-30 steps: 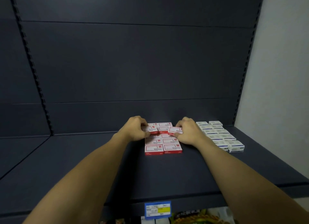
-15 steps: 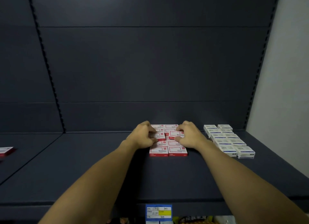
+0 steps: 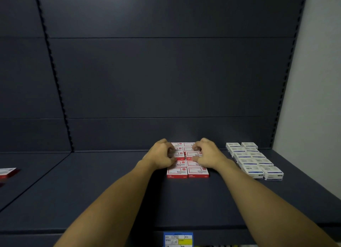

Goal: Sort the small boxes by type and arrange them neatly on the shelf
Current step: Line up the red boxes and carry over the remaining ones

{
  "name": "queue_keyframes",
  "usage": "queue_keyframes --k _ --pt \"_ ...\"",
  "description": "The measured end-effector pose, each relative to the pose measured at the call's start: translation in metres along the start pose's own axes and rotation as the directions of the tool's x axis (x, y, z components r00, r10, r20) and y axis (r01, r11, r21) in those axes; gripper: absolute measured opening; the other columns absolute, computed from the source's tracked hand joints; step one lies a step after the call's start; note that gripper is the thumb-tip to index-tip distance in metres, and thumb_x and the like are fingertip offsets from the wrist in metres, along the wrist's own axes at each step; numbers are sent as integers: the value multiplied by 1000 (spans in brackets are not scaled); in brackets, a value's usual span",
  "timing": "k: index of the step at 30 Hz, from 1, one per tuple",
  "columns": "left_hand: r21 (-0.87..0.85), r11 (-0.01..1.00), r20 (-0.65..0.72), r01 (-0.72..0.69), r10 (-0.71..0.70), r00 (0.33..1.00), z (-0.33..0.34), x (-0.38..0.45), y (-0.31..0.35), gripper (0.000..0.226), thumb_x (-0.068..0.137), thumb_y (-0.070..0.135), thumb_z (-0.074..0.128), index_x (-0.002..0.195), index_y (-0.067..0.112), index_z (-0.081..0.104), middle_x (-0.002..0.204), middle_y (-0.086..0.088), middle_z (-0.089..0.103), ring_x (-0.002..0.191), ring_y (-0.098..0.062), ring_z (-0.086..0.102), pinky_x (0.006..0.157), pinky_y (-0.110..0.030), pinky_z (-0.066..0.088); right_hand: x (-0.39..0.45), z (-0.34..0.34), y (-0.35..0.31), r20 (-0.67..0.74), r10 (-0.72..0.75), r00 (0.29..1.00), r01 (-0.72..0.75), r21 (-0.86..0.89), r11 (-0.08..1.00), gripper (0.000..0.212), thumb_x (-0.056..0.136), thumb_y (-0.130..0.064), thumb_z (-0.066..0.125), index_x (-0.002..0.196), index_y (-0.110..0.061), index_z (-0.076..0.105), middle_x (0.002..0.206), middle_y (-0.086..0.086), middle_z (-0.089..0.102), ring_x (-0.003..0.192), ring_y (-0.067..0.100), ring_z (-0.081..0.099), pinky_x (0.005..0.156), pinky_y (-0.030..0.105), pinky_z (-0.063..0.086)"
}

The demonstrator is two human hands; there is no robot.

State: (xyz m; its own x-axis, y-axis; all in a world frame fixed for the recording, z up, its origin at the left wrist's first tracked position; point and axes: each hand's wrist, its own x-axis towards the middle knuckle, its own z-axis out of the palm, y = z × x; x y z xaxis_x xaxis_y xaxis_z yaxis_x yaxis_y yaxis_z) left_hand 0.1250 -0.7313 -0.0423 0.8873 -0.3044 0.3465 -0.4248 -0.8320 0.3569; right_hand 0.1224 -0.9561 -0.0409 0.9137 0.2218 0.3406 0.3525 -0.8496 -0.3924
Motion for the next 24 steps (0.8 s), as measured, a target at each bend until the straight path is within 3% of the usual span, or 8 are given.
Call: queue_keyframes --k 13,20,24 --pt "-4 1000 8 25 -25 1000 1 2 -2 50 82 37 76 125 16 62 113 7 46 88 -4 52 79 -16 44 4 2 -5 -4 23 1000 -24 -15 1000 49 79 -31 80 122 -16 63 110 -6 48 102 13 54 89 27 50" --pt "74 995 -2 70 -71 998 -18 -4 -6 47 87 44 69 124 17 62 118 4 49 104 -14 54 93 -32 52 6 -5 -15 -22 -22 1000 20 -75 997 46 83 -44 71 121 -20 63 113 -6 52 108 14 56 91 35 51" --pt "161 976 -43 145 -140 989 -36 -21 -12 43 88 38 65 124 16 61 121 -2 55 105 -19 57 92 -38 53 9 -6 -28 -11 -35 999 33 -142 989 49 88 -48 65 127 -19 58 122 -1 54 111 18 54 88 34 50"
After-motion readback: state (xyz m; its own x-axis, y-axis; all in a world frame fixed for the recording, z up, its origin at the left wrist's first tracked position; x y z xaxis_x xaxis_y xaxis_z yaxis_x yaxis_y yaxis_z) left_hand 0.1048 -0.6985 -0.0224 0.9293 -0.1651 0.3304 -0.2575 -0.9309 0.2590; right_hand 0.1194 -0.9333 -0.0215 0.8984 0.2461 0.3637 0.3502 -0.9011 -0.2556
